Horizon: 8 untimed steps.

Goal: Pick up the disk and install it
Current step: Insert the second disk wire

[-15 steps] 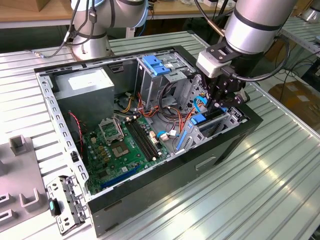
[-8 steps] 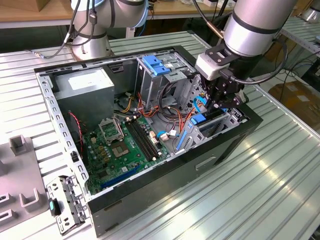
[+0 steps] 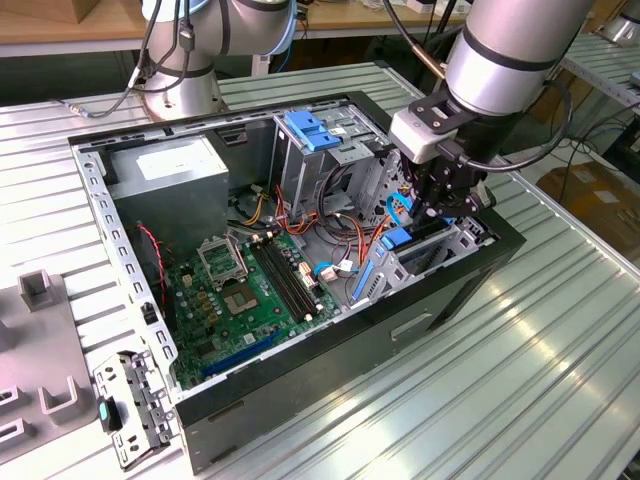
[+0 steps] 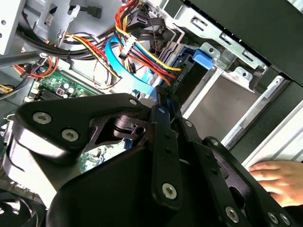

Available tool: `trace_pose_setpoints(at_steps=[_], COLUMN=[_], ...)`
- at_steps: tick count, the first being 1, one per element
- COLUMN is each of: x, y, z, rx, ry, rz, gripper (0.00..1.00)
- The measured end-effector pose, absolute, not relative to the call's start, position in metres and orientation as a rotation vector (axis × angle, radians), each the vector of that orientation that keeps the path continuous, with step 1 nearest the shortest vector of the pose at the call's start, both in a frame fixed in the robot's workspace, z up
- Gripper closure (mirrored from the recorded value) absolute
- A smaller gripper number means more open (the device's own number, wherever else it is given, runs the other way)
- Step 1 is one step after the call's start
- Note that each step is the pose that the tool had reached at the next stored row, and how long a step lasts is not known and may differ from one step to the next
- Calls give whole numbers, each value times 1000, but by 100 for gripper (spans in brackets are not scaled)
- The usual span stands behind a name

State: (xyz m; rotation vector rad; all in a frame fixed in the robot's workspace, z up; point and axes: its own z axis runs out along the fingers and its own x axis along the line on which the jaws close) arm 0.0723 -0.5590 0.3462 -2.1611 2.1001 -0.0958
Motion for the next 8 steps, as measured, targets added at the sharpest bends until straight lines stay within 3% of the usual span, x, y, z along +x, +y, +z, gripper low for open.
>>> trace_pose_setpoints(at_steps=[8], x=[73], y=[-567], z=[348], rx=[-2153], ry=[2098], rz=[-83], gripper=[84])
